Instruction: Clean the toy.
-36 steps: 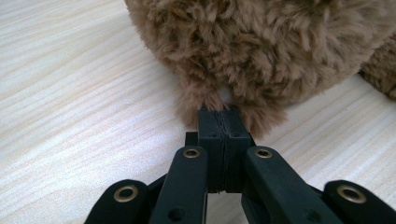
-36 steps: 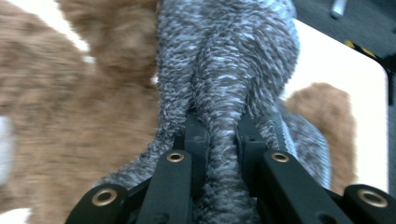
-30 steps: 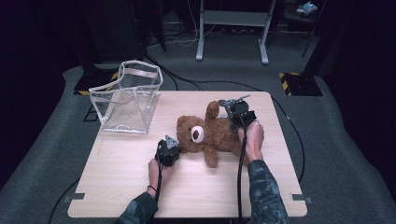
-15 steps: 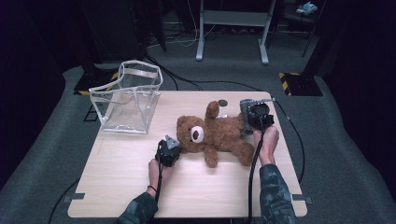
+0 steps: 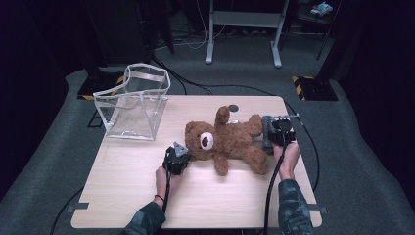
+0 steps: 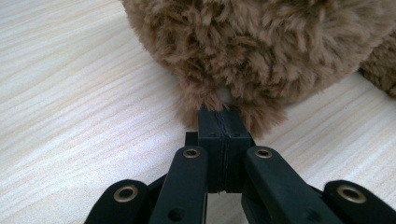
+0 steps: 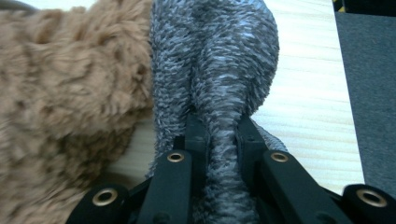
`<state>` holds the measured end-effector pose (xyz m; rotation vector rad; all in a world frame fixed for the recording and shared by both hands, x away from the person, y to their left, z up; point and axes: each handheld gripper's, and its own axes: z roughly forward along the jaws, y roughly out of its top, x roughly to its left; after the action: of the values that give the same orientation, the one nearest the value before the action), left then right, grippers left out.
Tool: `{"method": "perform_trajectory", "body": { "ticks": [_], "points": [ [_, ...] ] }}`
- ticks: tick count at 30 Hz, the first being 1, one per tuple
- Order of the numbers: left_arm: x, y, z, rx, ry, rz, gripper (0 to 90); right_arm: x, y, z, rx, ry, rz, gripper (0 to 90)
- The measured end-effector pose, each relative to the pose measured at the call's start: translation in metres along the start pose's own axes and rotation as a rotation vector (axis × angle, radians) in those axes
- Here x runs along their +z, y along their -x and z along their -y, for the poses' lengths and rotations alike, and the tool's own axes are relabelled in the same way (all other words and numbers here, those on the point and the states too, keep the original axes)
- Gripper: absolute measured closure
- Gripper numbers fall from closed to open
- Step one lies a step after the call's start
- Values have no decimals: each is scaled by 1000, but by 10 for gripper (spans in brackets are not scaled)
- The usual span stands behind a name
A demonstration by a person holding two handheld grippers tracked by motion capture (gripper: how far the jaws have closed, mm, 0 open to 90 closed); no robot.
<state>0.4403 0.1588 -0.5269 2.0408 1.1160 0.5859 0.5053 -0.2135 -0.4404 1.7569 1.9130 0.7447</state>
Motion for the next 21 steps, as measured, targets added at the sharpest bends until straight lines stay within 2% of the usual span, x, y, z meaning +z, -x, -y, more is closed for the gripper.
{"method": "perform_trajectory", "body": {
  "ticks": [2, 3, 5, 7, 10, 12, 15, 17, 19, 20, 21],
  "points": [
    [0, 0, 0, 0, 0, 0, 892, -3, -4, 0, -1, 28, -59, 796],
    [0, 0, 0, 0, 0, 0, 892, -2, -7, 0, -18, 33, -64, 796],
    [0, 0, 0, 1, 0, 0, 892, 6, -13, 1, -49, -11, -46, 796],
    [0, 0, 0, 1, 1, -1, 892, 9, -12, 3, -28, -32, -46, 795],
    [0, 0, 0, 1, 1, -1, 892, -7, -13, 2, -32, 9, -57, 795],
    [0, 0, 0, 1, 0, 0, 892, -20, -16, 0, -48, 56, -73, 796],
    [0, 0, 0, 1, 0, 0, 892, -38, -32, -3, -75, 109, -102, 796],
    [0, 0, 0, 0, 0, 0, 892, -43, -46, -6, -119, 130, -145, 795],
    [0, 0, 0, 1, 0, -3, 892, -38, -62, -8, -140, 115, -171, 795],
    [0, 0, 0, 1, 0, -3, 892, -32, -67, -8, -160, 99, -170, 795],
    [0, 0, 0, 1, 0, -3, 892, -25, -71, -6, -175, 81, -146, 796]
  ]
}}
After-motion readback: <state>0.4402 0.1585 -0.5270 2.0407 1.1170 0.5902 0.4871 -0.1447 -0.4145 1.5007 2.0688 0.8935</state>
